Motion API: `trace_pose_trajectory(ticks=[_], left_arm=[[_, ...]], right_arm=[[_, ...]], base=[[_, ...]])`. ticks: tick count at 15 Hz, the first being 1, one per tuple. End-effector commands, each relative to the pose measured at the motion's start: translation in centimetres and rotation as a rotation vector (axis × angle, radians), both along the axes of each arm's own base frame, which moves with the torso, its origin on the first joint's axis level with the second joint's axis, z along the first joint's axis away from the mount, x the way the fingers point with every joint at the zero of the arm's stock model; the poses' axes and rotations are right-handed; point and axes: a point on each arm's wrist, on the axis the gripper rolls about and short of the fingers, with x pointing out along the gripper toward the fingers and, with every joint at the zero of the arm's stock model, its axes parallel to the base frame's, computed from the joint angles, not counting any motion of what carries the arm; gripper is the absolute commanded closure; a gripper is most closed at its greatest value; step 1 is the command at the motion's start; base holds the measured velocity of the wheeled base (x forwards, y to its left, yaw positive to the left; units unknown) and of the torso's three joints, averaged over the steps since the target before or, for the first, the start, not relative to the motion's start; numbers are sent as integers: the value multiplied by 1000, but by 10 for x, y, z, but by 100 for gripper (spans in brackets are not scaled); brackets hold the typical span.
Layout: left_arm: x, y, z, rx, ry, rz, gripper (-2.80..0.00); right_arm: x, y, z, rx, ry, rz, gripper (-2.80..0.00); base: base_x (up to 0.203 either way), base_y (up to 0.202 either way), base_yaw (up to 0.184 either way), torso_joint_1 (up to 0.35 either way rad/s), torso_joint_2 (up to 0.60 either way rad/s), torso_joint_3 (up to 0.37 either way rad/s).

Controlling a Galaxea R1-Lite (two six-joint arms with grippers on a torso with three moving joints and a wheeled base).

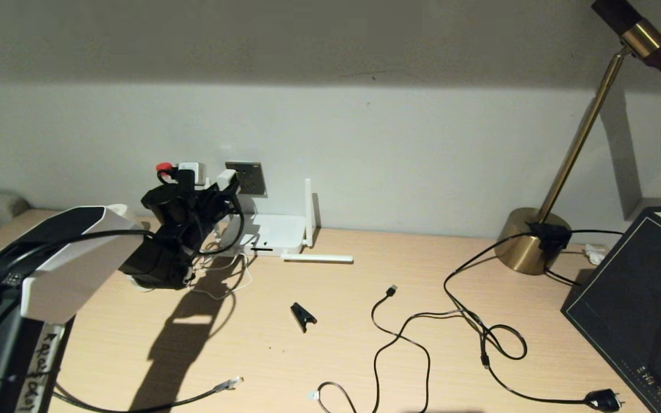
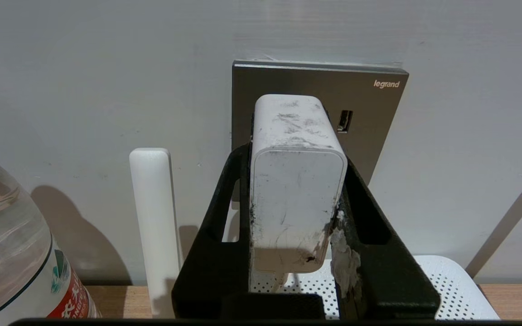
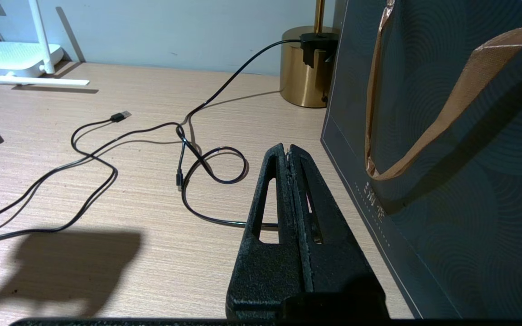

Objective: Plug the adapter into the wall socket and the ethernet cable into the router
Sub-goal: Plug plug into socket

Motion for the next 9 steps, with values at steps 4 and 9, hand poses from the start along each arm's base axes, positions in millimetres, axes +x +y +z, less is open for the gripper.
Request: trace_pose_trajectory(ticks=[4,9], left_arm=[[-1,-4,1,0,-9,-7,0],[-2,-8,-1,0,-3,-14,0]], right_arm=[[3,0,-10,0,36,1,0],[3,0,-10,0,36,1,0]], base=[[0,0,0,0,0,0],[0,0,0,0,0,0]])
